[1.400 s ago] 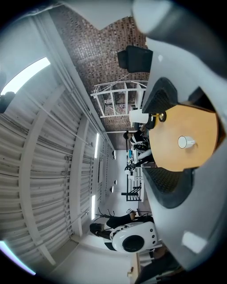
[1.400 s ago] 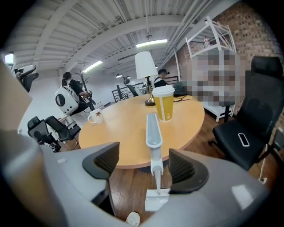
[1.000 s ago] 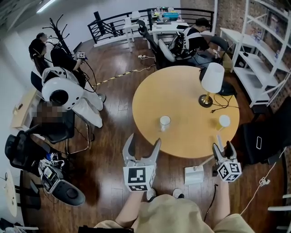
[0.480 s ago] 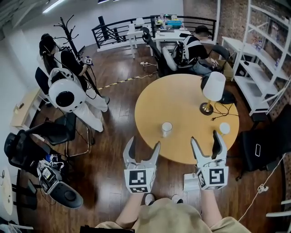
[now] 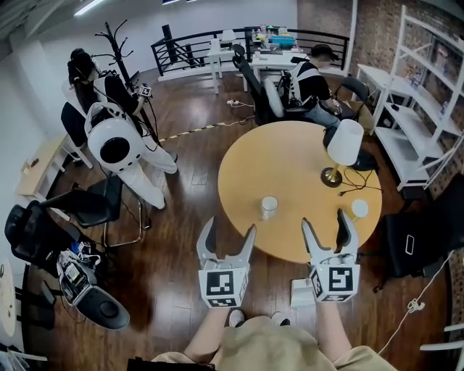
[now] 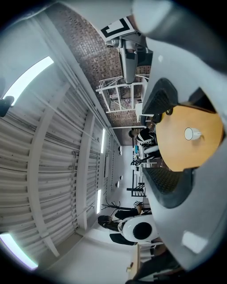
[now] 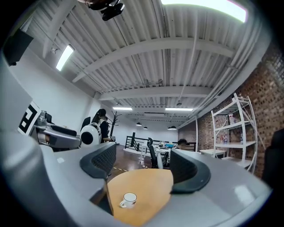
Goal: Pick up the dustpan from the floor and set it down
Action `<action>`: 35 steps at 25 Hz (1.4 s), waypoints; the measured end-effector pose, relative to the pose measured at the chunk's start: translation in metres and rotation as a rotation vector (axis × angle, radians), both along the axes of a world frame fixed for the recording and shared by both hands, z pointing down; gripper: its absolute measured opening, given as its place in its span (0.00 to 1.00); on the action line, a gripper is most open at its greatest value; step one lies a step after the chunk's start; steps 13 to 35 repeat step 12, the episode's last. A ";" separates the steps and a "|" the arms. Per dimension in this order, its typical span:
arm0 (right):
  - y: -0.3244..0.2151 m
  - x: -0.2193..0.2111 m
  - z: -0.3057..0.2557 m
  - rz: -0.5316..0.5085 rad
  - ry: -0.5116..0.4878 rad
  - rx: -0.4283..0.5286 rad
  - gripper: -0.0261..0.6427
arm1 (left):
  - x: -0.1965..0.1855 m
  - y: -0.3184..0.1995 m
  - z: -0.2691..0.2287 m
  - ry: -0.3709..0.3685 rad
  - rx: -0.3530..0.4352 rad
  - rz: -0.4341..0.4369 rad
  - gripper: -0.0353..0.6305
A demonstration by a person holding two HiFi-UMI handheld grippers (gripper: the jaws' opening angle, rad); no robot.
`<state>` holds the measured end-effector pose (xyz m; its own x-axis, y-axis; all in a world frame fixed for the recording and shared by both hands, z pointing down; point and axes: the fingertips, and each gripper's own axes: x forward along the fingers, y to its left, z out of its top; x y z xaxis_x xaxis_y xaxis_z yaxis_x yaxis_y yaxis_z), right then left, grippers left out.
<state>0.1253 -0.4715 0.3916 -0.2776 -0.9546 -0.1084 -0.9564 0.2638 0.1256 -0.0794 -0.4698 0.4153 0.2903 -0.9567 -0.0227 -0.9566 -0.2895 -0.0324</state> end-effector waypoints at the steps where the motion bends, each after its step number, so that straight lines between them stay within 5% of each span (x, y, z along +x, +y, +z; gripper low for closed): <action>1: 0.001 -0.002 0.000 -0.001 0.000 0.000 0.61 | -0.001 0.001 -0.001 0.001 0.006 -0.002 0.60; 35: 0.008 -0.034 0.018 -0.036 0.002 -0.037 0.61 | -0.015 0.003 0.003 0.013 0.013 0.004 0.59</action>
